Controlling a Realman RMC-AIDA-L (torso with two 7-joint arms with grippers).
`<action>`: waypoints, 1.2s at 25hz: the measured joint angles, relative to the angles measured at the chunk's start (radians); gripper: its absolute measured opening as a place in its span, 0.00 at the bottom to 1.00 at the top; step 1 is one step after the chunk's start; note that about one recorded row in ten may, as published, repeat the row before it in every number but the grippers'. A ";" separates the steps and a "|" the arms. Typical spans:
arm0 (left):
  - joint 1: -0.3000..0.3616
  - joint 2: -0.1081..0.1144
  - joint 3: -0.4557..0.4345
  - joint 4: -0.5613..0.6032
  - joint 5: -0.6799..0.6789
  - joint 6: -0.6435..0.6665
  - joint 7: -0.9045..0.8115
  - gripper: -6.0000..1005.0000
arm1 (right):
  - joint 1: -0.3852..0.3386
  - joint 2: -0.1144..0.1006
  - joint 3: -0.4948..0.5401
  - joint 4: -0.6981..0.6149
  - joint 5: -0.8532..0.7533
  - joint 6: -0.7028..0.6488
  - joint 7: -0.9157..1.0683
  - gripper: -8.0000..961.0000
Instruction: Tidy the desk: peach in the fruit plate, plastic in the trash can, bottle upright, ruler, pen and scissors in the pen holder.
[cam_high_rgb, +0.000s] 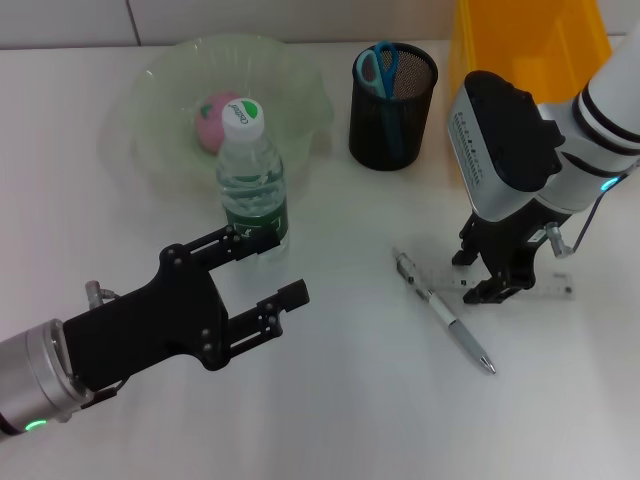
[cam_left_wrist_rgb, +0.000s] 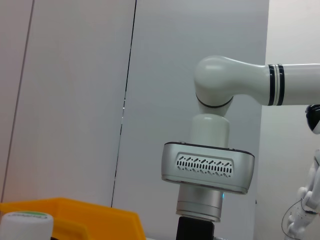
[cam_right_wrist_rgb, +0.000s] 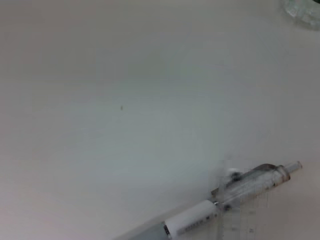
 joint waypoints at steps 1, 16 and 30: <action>0.000 0.000 0.000 0.000 0.000 0.001 0.000 0.65 | 0.000 0.000 0.001 0.000 0.000 0.000 0.000 0.56; 0.000 0.002 0.000 0.003 -0.001 0.018 0.000 0.65 | -0.117 -0.006 0.299 -0.310 0.100 -0.173 0.005 0.40; -0.018 0.006 0.000 0.009 -0.012 0.009 0.006 0.65 | -0.246 -0.002 0.593 0.201 1.250 0.176 -0.310 0.41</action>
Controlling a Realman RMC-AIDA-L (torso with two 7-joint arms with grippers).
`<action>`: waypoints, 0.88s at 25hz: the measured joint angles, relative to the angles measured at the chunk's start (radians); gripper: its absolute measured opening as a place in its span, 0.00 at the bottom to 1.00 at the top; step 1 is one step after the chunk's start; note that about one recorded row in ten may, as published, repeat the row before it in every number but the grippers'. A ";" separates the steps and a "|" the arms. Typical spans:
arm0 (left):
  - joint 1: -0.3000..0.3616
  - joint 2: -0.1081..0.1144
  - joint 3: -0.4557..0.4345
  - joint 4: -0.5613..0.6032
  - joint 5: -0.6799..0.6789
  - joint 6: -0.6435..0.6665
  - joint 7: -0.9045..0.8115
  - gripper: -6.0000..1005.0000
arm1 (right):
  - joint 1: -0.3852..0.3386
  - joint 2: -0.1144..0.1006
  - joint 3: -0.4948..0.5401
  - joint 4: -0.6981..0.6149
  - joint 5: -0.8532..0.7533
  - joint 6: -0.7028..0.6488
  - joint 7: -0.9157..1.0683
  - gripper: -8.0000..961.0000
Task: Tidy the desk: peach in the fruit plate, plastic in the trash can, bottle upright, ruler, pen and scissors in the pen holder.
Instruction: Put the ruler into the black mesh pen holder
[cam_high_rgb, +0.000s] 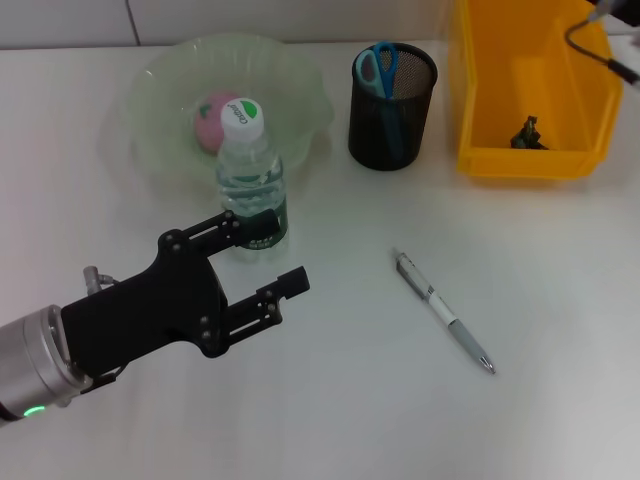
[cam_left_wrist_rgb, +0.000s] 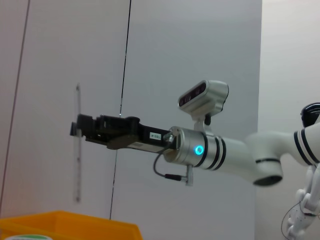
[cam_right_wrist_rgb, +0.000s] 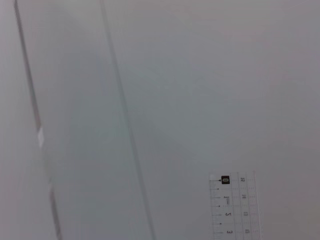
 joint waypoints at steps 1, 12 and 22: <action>-0.002 0.001 0.000 -0.002 0.000 -0.001 0.001 0.65 | 0.020 0.001 0.000 0.061 0.055 0.010 -0.065 0.41; 0.003 0.006 0.000 -0.001 0.001 -0.015 0.003 0.66 | 0.207 0.016 0.005 0.386 0.212 0.252 -0.448 0.42; 0.006 0.005 -0.002 0.002 0.000 -0.023 0.016 0.66 | 0.212 0.017 -0.050 0.417 0.204 0.303 -0.454 0.42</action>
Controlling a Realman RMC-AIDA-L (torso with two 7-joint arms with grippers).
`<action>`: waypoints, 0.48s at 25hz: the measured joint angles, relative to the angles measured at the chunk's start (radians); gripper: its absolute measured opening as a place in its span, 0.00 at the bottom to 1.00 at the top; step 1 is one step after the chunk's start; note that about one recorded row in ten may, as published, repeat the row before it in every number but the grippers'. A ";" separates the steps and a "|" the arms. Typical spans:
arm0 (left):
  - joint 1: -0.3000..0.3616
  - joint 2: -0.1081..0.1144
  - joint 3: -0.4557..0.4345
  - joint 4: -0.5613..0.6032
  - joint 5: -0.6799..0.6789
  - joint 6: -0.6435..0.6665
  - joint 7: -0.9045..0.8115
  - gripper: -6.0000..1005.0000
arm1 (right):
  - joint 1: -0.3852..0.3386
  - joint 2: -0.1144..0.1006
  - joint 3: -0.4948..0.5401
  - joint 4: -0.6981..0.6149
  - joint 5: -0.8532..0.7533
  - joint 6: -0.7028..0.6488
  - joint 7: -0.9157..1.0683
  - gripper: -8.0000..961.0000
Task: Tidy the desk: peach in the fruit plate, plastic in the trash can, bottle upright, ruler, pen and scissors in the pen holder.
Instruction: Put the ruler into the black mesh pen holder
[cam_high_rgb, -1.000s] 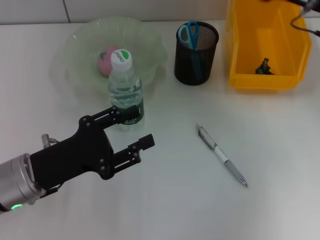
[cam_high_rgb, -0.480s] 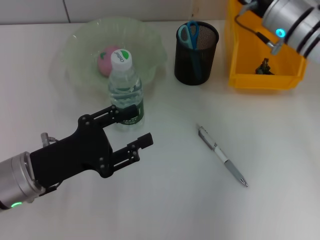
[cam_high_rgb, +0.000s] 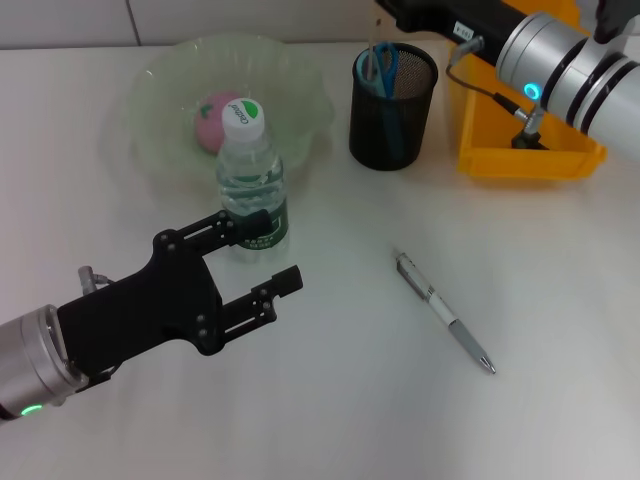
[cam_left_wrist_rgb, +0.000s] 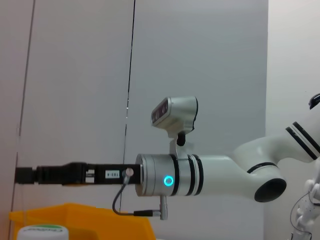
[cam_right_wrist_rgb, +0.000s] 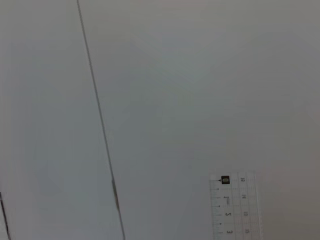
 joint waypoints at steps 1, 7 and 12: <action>0.000 0.000 0.000 0.000 0.000 0.000 0.000 0.66 | 0.000 0.000 -0.007 0.002 0.000 0.001 0.000 0.42; 0.000 0.000 -0.001 0.000 0.000 -0.002 0.001 0.66 | 0.001 0.000 -0.066 0.006 0.001 0.004 0.011 0.43; 0.012 0.000 -0.001 0.000 0.001 0.006 0.001 0.66 | -0.003 0.000 -0.067 0.005 0.003 0.005 0.021 0.47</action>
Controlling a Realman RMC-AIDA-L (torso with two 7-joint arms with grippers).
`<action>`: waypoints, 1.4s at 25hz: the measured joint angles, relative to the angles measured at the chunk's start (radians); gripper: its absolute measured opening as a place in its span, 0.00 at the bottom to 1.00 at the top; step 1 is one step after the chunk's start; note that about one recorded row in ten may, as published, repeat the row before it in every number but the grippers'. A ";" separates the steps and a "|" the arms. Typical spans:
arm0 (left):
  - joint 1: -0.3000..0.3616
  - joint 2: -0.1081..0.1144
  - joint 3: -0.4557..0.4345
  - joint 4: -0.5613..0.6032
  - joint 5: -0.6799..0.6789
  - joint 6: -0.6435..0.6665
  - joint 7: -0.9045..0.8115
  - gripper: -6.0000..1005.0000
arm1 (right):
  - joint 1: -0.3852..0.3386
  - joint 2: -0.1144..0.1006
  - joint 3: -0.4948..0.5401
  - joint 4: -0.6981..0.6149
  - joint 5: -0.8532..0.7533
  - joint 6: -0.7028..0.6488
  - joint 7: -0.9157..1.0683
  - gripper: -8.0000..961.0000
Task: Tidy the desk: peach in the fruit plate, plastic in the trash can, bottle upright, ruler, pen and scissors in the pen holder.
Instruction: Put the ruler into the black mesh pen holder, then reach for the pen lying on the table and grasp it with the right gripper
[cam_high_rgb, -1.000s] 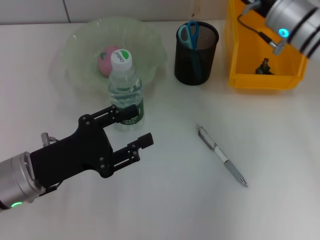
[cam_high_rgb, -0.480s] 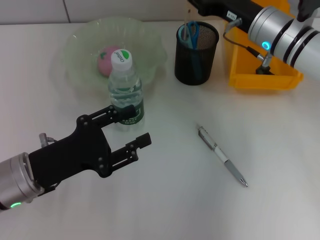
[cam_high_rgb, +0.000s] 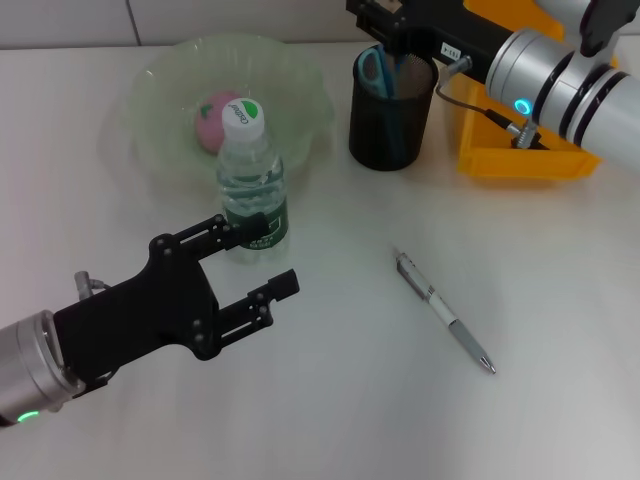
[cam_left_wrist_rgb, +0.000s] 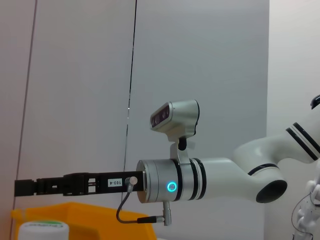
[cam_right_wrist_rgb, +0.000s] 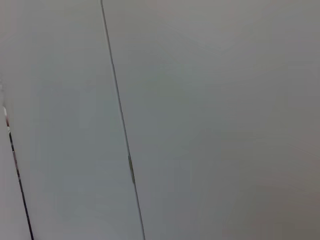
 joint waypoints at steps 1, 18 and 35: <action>0.001 0.000 0.000 0.000 0.000 0.001 0.000 0.66 | -0.003 0.000 0.000 -0.002 0.001 -0.002 0.006 0.49; 0.026 0.003 0.000 0.000 -0.001 0.030 0.002 0.66 | -0.272 -0.024 -0.248 -0.954 -0.784 -0.343 1.164 0.54; 0.020 0.003 -0.021 0.001 0.000 0.018 0.014 0.66 | -0.166 -0.010 -0.558 -1.241 -1.372 -0.725 1.896 0.73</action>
